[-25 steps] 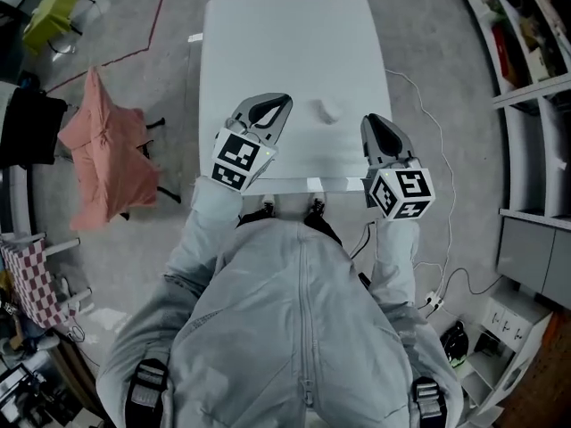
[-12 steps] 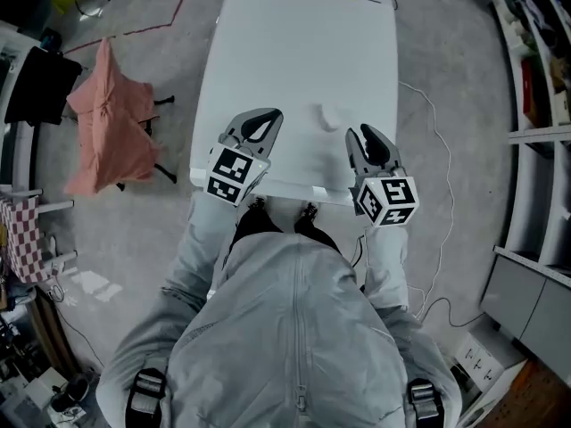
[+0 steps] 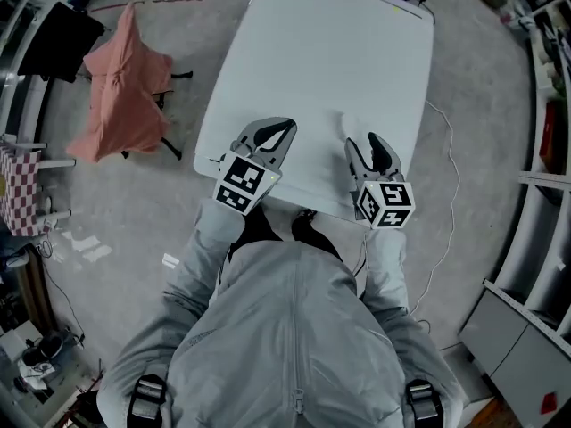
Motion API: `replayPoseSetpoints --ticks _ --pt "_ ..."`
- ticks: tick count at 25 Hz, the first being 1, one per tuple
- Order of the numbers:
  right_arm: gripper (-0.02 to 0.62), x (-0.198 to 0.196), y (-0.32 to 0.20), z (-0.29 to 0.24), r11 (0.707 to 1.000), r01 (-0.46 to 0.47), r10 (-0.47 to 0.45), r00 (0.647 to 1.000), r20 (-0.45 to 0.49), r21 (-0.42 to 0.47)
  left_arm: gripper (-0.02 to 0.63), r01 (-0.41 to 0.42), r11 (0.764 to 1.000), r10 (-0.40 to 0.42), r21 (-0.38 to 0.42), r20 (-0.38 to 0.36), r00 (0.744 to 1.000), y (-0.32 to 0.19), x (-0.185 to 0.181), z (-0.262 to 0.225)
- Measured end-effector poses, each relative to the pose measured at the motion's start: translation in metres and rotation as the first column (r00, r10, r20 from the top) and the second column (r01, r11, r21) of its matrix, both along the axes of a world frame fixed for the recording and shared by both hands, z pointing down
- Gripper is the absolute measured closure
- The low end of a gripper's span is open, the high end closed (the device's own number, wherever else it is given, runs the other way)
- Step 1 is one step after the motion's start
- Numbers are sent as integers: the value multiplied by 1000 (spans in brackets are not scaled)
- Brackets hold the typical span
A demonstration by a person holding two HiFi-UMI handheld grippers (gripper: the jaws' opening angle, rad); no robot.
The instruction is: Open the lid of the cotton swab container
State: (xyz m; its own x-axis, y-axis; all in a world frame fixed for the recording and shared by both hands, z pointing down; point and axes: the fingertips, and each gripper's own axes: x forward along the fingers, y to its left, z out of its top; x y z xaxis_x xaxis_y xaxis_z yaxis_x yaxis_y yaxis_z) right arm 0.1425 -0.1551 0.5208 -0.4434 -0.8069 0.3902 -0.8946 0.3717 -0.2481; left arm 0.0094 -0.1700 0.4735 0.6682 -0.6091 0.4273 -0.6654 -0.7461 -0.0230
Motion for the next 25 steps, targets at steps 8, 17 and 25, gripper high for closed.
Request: replayPoseSetpoints --ticks 8,17,25 --pt "360 -4 -13 46 998 -3 3 1000 -4 -70 581 34 998 -33 -48 20 999 -13 -10 30" --pt "348 4 -26 82 992 14 -22 998 -60 -126 581 48 993 -44 -111 36 998 -19 1 62" --pt "341 2 -43 102 987 39 -54 994 -96 -155 582 41 989 -35 -141 50 998 -32 11 79"
